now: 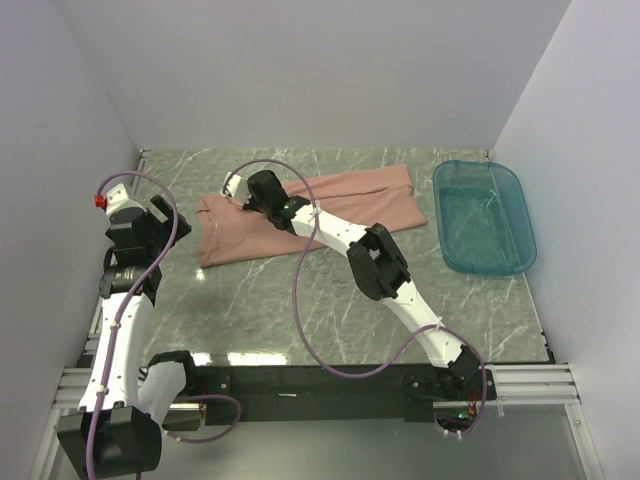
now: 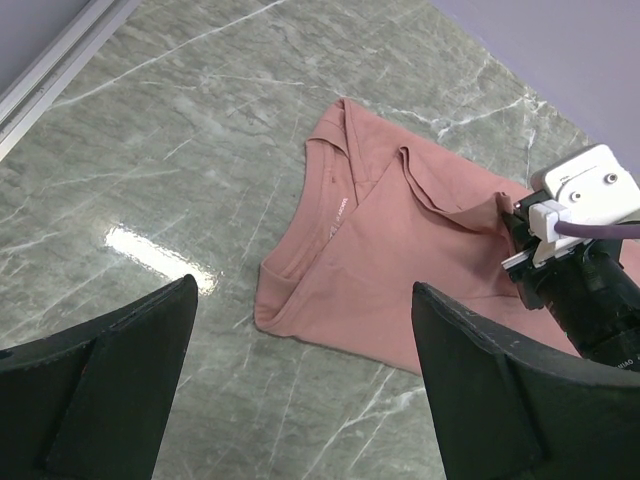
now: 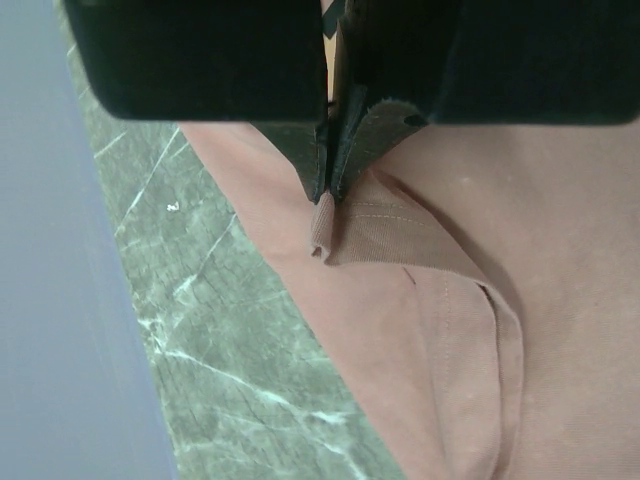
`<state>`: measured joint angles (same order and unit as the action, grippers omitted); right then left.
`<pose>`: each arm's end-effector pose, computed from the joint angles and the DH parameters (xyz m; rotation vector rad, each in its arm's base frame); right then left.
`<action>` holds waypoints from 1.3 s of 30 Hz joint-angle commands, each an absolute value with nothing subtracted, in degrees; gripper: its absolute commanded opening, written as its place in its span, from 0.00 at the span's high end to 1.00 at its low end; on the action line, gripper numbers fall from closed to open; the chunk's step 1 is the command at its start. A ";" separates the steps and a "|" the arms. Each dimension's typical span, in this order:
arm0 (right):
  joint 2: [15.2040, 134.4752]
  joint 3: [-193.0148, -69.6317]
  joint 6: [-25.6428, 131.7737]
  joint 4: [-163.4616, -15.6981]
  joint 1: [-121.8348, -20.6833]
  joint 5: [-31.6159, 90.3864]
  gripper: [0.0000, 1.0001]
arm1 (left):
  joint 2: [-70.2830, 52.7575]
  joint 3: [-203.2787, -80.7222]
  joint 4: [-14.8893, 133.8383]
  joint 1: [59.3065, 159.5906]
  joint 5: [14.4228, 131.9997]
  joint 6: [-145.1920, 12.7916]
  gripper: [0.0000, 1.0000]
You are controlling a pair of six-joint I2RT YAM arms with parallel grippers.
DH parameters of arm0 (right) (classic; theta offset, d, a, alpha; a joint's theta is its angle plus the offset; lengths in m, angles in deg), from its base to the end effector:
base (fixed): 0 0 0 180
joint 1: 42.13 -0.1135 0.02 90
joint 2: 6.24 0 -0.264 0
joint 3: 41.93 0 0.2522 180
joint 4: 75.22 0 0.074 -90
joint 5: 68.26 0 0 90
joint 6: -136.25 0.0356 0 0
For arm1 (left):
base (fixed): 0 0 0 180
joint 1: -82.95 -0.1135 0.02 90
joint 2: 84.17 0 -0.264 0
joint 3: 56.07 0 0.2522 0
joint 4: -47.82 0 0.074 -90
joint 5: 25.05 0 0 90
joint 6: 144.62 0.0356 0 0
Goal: Fold and stack the t-shirts
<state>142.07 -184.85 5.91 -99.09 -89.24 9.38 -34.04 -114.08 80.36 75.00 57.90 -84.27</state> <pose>0.4076 0.4275 0.1753 -1.3345 1.5851 -0.1520 0.1974 0.0320 0.3051 -0.7187 1.8661 -0.1203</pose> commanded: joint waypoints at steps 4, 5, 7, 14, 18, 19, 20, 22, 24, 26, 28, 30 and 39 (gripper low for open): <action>140.27 -183.66 8.37 -93.47 -88.45 4.87 1.00 | -33.98 -115.36 79.33 75.04 58.97 -84.33 0.07; 140.36 -183.66 8.28 -93.47 -88.36 4.78 1.00 | -33.81 -115.36 79.33 75.04 58.97 -84.33 0.07; 140.01 -183.31 8.54 -93.47 -88.19 4.69 1.00 | -33.72 -115.36 79.33 75.04 59.06 -84.33 0.07; 139.22 -182.87 10.74 -93.64 -87.31 3.99 0.82 | -33.63 -115.36 79.24 75.04 59.32 -84.24 0.07; 138.78 -182.87 12.50 -93.82 -86.43 3.20 0.75 | -33.54 -115.27 79.24 75.04 59.32 -84.24 0.07; 138.60 -182.87 12.85 -93.99 -86.08 3.20 0.73 | -33.54 -115.27 79.24 75.04 59.32 -84.24 0.07; 138.43 -182.78 13.11 -94.26 -85.99 3.20 0.69 | -33.46 -115.27 79.24 75.04 59.32 -84.24 0.07; 138.17 -182.60 14.07 -94.70 -85.47 3.46 0.68 | -33.46 -115.27 79.16 75.04 59.41 -84.24 0.07; 137.81 -182.60 14.95 -95.49 -85.11 3.64 0.67 | -33.28 -115.27 79.24 75.04 59.50 -84.15 0.07; 137.11 -183.13 16.01 -96.88 -84.32 4.25 0.66 | -33.19 -115.27 79.24 75.04 59.94 -84.06 0.07; 135.53 -183.66 18.21 -99.69 -83.44 5.48 0.64 | -33.19 -115.18 79.16 75.04 60.46 -83.89 0.07; 132.47 -183.83 20.48 -102.68 -81.95 9.32 0.61 | -33.19 -115.09 78.72 75.04 61.95 -83.54 0.07; 106.31 -166.81 11.04 -127.20 -73.17 48.77 0.39 | -30.47 -114.65 77.66 75.04 68.11 -83.01 0.08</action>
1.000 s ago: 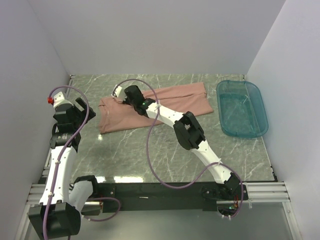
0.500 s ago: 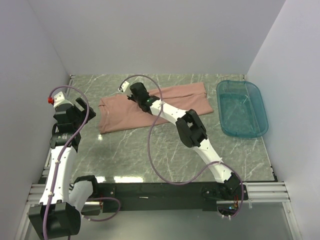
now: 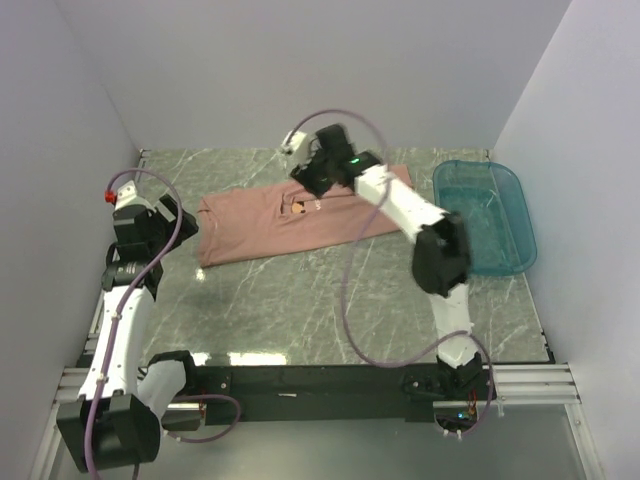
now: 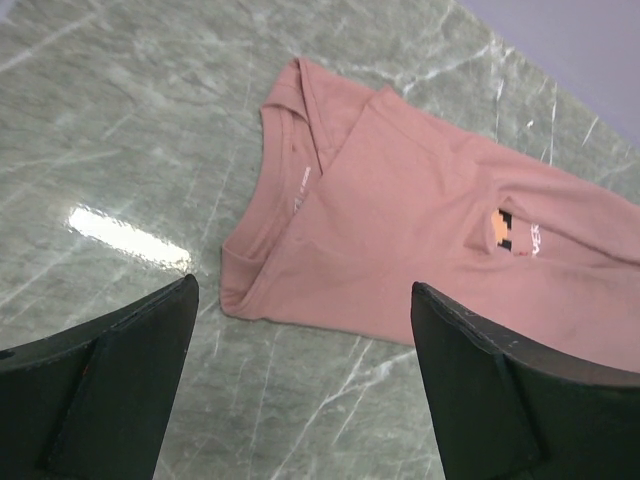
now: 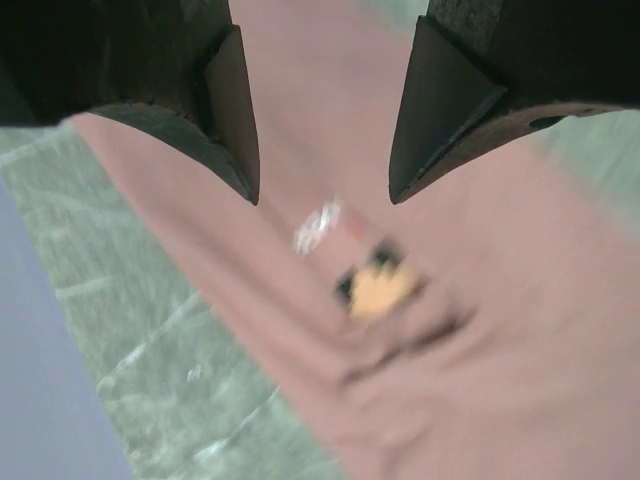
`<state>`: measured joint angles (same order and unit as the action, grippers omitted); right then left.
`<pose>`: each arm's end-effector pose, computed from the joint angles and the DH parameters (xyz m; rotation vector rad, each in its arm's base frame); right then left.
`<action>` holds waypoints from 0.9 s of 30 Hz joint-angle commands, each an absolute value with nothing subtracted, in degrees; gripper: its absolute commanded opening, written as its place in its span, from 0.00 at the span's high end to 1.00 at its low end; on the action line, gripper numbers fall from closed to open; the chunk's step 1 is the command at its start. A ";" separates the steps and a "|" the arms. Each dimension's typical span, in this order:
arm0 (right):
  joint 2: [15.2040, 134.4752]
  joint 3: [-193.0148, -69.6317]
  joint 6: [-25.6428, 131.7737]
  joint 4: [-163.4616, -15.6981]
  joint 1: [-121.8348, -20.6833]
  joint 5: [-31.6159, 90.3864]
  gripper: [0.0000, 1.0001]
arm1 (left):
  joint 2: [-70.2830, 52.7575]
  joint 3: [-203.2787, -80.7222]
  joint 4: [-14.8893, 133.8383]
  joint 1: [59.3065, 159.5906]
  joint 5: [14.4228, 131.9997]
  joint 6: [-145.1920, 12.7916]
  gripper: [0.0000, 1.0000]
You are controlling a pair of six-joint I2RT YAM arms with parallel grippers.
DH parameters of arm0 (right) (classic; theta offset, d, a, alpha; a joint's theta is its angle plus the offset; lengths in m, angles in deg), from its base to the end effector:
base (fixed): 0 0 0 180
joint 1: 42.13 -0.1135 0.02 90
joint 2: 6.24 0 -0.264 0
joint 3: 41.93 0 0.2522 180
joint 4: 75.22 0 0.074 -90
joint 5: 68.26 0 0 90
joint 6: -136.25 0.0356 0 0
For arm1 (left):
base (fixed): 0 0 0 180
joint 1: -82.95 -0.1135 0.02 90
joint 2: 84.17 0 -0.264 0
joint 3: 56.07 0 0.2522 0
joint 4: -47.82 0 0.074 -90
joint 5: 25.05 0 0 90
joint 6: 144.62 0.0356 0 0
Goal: Fold and stack the t-shirts
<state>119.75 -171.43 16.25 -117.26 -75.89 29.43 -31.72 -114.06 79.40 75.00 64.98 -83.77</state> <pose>0.4233 0.2887 0.2745 -1.2455 1.8650 0.1860 0.2066 0.0288 0.2990 -0.6465 1.9277 -0.2340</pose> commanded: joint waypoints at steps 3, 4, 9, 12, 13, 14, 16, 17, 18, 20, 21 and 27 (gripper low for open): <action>95.33 -156.00 2.00 -135.20 -71.75 60.40 0.38 | -29.59 -114.74 77.75 74.95 68.55 -83.62 0.08; 92.14 -152.67 -0.05 -137.30 -71.40 62.77 0.38 | -29.50 -114.74 77.66 75.04 69.25 -83.80 0.08; 68.71 -126.65 -6.40 -132.69 -70.09 65.69 0.36 | -28.80 -114.48 77.31 75.04 70.84 -84.24 0.08; 59.28 -115.48 -4.64 -126.35 -67.11 66.74 0.33 | -27.75 -114.48 77.40 75.04 72.33 -84.59 0.08; 57.85 -113.80 -4.03 -124.60 -65.00 67.96 0.33 | -27.48 -114.39 77.31 74.95 72.94 -85.11 0.08; 56.61 -111.52 -3.33 -123.62 -60.89 69.80 0.32 | -26.78 -114.30 77.31 75.04 74.08 -85.47 0.08; 54.93 -110.45 -0.34 -121.95 -56.74 75.16 0.32 | -25.47 -114.13 77.05 75.04 75.14 -86.87 0.08; 54.76 -110.27 0.36 -122.12 -54.29 76.66 0.32 | -25.20 -113.95 77.13 74.95 75.67 -87.57 0.08; 54.75 -110.53 0.55 -122.47 -53.74 78.50 0.32 | -24.76 -113.69 76.87 74.95 76.98 -88.45 0.09; 54.75 -110.62 0.81 -122.65 -53.21 79.31 0.32 | -23.97 -112.21 76.35 74.95 78.30 -92.05 0.09; 54.75 -110.62 1.33 -122.56 -53.29 79.57 0.32 | -23.79 -111.50 76.08 74.95 79.35 -93.45 0.09; 56.07 -110.62 2.74 -122.12 -53.29 79.40 0.32 | -23.79 -103.50 71.69 74.78 82.17 -105.57 0.09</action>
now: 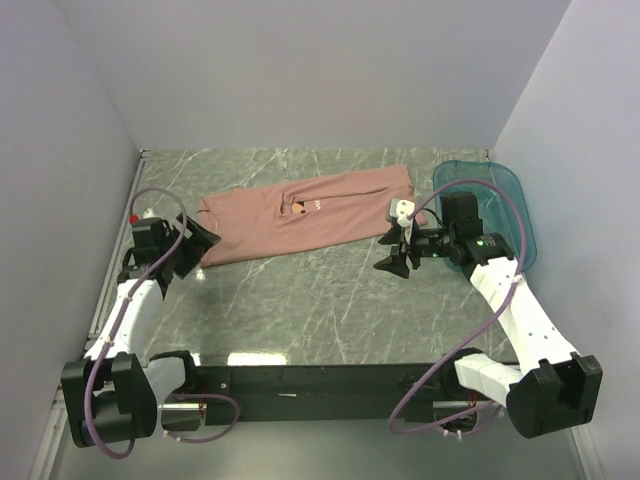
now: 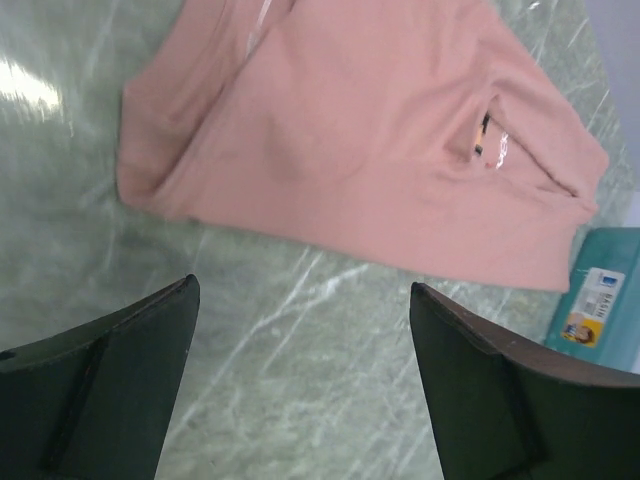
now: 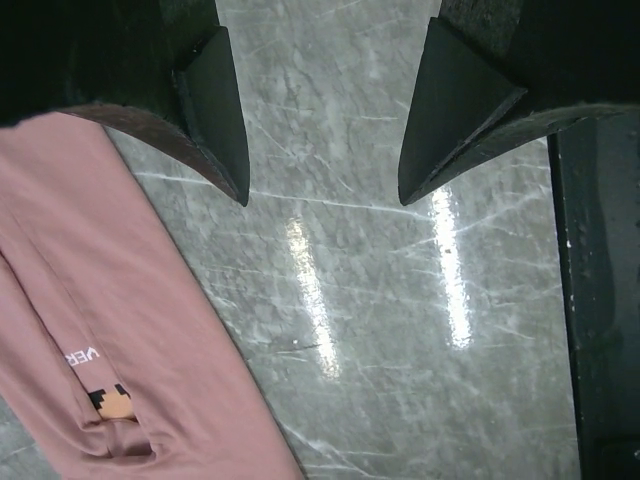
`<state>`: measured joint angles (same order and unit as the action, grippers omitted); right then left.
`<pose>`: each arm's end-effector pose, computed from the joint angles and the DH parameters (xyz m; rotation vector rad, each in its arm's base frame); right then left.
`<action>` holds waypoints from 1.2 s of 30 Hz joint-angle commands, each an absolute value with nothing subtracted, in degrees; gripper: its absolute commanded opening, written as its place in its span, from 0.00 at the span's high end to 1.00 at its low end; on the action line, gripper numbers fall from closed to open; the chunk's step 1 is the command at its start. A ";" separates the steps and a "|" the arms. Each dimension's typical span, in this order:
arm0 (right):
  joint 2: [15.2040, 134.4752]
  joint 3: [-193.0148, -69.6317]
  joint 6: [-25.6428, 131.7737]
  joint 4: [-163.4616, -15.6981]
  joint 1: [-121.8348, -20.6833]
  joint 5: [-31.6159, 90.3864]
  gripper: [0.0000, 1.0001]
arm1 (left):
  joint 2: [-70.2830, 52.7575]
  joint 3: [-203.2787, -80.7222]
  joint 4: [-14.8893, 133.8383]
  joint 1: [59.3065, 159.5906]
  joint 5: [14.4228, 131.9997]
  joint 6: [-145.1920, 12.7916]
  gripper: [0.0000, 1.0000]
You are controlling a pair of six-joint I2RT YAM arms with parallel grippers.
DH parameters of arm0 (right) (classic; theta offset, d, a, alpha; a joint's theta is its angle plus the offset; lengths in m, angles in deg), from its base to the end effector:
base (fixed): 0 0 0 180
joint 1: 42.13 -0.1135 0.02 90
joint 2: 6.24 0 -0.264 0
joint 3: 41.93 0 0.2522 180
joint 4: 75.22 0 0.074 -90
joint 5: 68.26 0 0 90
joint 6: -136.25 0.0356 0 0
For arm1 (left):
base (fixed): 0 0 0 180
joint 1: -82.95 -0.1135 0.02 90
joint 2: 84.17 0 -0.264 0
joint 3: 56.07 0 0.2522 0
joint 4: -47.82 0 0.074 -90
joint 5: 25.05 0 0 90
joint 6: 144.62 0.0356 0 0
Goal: Fold and stack the t-shirts
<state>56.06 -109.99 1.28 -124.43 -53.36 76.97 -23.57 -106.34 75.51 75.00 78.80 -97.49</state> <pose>0.2068 0.0709 0.3077 -1.3422 1.5560 0.7534 0.2231 0.0225 0.2314 -0.8549 2.1136 -0.5966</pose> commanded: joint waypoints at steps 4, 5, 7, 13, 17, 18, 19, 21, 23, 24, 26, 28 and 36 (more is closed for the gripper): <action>56.95 -110.88 3.09 -122.47 -53.29 78.61 0.32 | -23.61 -99.72 68.70 74.95 83.41 -109.11 0.10; 57.04 -110.97 3.36 -122.38 -53.21 78.26 0.32 | -23.44 -99.54 68.18 74.86 83.06 -109.63 0.10; 57.22 -110.97 3.62 -122.12 -53.29 78.00 0.32 | -22.74 -98.84 67.47 75.04 82.71 -110.87 0.11; 57.39 -110.80 4.15 -121.77 -53.29 77.99 0.32 | -19.58 -99.10 67.73 77.67 78.84 -114.91 0.12; 57.39 -110.80 4.06 -121.77 -53.29 77.73 0.32 | -17.73 -99.89 68.26 80.57 75.59 -117.28 0.12; 57.57 -110.71 4.06 -121.77 -53.29 77.73 0.32 | -17.38 -100.15 68.43 81.62 74.45 -118.07 0.12; 57.48 -110.71 3.98 -121.77 -53.29 77.56 0.32 | -16.68 -100.59 68.43 82.07 74.01 -118.43 0.12; 57.66 -110.80 3.89 -121.86 -53.29 77.47 0.32 | -15.97 -101.12 68.70 82.60 72.87 -119.30 0.12; 57.57 -110.80 3.89 -122.03 -53.29 77.47 0.32 | -15.18 -101.47 68.26 82.60 72.16 -119.74 0.12; 57.48 -110.80 3.89 -122.03 -53.29 77.47 0.32 | -15.00 -101.47 68.08 84.16 71.98 -120.27 0.12; 57.48 -110.71 3.97 -121.94 -53.29 77.55 0.32 | -14.47 -101.56 67.38 84.44 71.72 -120.62 0.12; 57.48 -110.80 3.89 -121.94 -53.29 77.64 0.32 | -13.86 -101.65 66.94 84.97 71.45 -121.15 0.12; 57.92 -110.80 3.71 -122.21 -53.21 77.73 0.32 | -11.75 -102.52 67.28 87.08 69.44 -124.05 0.12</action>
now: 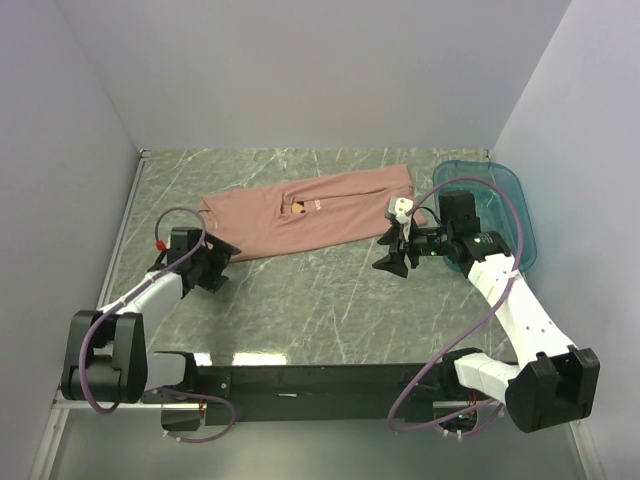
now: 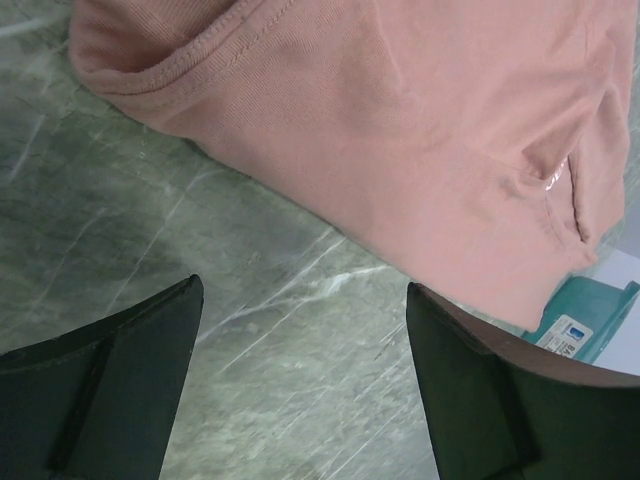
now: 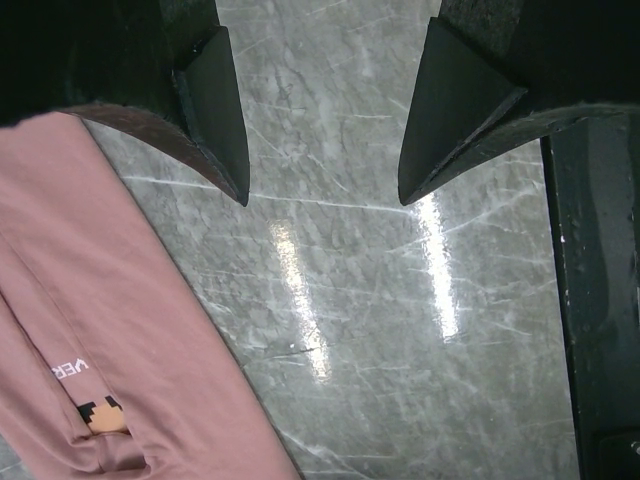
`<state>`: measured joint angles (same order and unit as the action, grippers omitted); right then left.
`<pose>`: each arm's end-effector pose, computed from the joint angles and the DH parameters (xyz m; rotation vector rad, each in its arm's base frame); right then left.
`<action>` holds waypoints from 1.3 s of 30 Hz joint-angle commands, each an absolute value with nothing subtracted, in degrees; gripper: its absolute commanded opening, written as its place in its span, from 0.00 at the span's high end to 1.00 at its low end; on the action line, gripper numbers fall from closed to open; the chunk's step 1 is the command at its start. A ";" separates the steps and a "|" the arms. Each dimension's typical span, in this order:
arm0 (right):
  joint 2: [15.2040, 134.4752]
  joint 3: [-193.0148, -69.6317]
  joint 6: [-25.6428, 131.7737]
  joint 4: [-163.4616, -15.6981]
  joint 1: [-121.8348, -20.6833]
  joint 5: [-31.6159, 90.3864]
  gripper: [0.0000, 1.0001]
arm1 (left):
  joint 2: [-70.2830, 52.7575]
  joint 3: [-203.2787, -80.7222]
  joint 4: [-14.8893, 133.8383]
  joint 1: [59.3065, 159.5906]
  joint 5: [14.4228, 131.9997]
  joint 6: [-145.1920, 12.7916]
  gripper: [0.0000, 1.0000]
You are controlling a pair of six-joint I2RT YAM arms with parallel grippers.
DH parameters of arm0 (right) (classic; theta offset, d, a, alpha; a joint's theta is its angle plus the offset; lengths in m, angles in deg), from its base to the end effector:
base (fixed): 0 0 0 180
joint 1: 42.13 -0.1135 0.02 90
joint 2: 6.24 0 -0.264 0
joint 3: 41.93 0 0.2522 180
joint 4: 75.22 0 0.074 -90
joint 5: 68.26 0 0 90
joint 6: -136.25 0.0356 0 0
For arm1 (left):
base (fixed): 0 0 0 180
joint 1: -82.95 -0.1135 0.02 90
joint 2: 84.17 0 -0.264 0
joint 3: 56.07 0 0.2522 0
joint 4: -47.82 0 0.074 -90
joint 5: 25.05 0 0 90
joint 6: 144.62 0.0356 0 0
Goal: Fold and stack the t-shirts
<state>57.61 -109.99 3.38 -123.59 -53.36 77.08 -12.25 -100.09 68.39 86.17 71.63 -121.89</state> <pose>0.2128 0.0721 0.3033 -1.3164 1.5940 0.7856 0.2329 -0.0172 0.1646 -1.2950 2.1760 -0.6746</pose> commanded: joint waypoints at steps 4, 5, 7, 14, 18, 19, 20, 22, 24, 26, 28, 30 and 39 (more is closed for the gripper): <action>57.92 -110.80 3.89 -122.21 -53.21 77.82 0.32 | -9.73 -104.28 68.78 88.04 67.33 -126.33 0.13; 57.83 -110.80 3.80 -122.21 -53.29 77.82 0.32 | -9.20 -104.72 68.87 88.22 66.80 -126.60 0.13; 57.83 -110.80 3.80 -122.21 -53.29 77.82 0.32 | -7.19 -106.12 70.79 88.66 65.31 -128.09 0.14; 57.92 -110.88 3.80 -122.30 -53.29 77.73 0.32 | -0.07 -109.11 71.94 88.84 65.13 -130.91 0.29; 57.74 -110.97 3.71 -122.47 -53.29 77.73 0.32 | 2.05 -110.26 73.09 88.92 62.23 -130.65 0.39; 57.66 -110.89 3.71 -122.56 -53.21 77.73 0.32 | 2.14 -110.09 73.09 88.93 61.62 -130.56 0.40; 57.66 -110.97 3.71 -122.47 -53.21 77.90 0.32 | 2.14 -110.00 73.00 88.84 60.65 -130.56 0.41; 57.92 -111.06 3.54 -122.82 -53.29 77.91 0.32 | 2.58 -109.82 73.01 88.66 59.94 -130.30 0.45; 57.83 -111.15 3.45 -123.08 -53.29 78.08 0.32 | 3.80 -109.82 72.48 87.96 60.20 -129.60 0.52; 57.74 -111.15 3.36 -123.17 -53.29 78.08 0.32 | 4.60 -109.82 71.95 87.43 60.64 -128.89 0.58; 57.74 -111.24 3.27 -123.26 -53.21 78.17 0.32 | 5.65 -110.09 71.51 86.73 61.26 -127.84 0.68; 57.74 -111.24 3.10 -123.35 -53.21 78.26 0.32 | 6.35 -110.43 71.42 85.94 61.43 -126.78 0.72; 57.57 -111.24 2.48 -123.96 -53.29 78.35 0.32 | 8.55 -112.62 71.68 78.91 64.16 -119.23 0.96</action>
<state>57.77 -110.01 3.14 -123.81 -53.36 77.32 6.42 -111.46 68.02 82.04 66.49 -124.99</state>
